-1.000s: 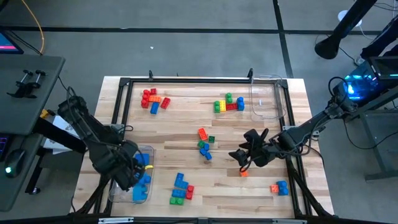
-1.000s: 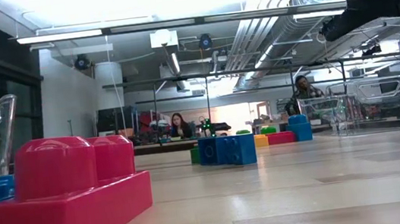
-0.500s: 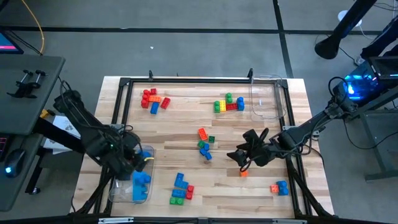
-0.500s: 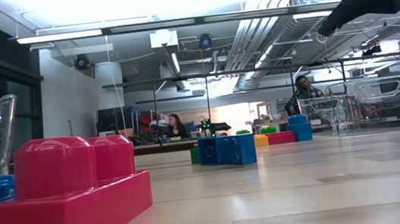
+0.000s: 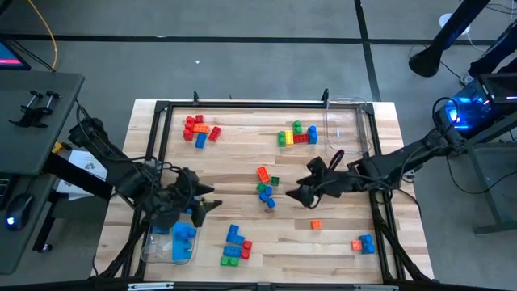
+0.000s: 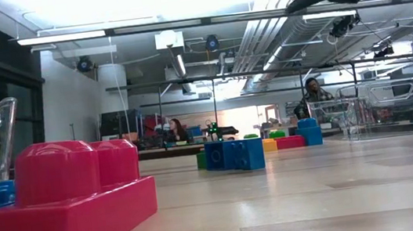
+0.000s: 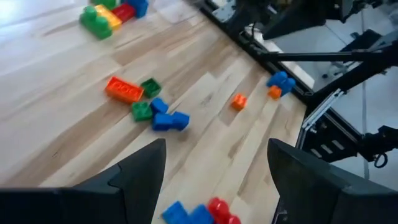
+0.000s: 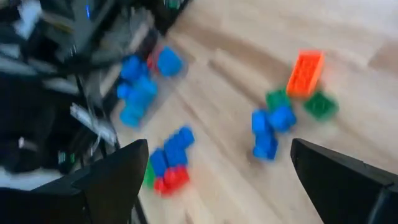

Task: Sort blocks by size
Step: Put the large blue game piece into the bottom transparent bin

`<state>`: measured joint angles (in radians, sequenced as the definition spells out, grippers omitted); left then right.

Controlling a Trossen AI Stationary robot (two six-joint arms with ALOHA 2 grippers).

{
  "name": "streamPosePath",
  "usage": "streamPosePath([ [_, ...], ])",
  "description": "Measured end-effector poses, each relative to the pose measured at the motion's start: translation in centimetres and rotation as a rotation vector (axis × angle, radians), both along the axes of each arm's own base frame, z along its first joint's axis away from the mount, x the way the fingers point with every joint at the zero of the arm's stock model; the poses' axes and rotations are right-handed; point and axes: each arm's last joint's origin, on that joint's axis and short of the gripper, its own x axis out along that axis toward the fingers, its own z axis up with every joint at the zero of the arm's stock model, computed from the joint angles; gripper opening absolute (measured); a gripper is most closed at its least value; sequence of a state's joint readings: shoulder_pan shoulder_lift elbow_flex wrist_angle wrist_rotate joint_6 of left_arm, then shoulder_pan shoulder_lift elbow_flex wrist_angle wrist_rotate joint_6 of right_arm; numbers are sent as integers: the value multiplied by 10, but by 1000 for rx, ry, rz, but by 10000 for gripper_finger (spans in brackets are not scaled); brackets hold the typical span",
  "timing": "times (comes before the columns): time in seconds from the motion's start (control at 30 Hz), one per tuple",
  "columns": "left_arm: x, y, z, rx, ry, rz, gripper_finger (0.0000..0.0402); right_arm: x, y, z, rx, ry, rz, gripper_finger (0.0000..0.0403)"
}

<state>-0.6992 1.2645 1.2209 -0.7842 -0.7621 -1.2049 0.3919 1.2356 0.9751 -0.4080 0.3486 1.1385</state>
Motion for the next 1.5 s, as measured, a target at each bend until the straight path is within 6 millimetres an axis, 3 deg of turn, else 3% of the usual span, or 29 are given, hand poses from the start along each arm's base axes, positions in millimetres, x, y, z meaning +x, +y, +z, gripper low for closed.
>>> streamPosePath([
  [0.17,27,0,0,6,-43,-71,266,-28,23,-19,167,308,46,389],
  [0.33,62,1,-5,-16,-88,-197,266,-70,65,-50,333,748,69,389],
  [0.43,81,1,-12,-27,-111,-255,266,-95,85,-70,373,983,-6,389],
  [0.57,98,5,-20,-45,-113,-304,266,-114,95,-90,374,1168,-160,389],
  [0.73,104,10,-23,-74,-104,-342,266,-113,96,-97,364,1205,-232,389],
  [1.0,102,10,-21,-68,-110,-350,266,-106,101,-110,354,1284,-173,372],
  [1.3,102,10,-21,-68,-111,-350,266,-102,102,-117,331,1295,-169,262],
  [1.5,102,10,-20,-70,-116,-350,266,-102,102,-117,326,1289,-147,165],
])
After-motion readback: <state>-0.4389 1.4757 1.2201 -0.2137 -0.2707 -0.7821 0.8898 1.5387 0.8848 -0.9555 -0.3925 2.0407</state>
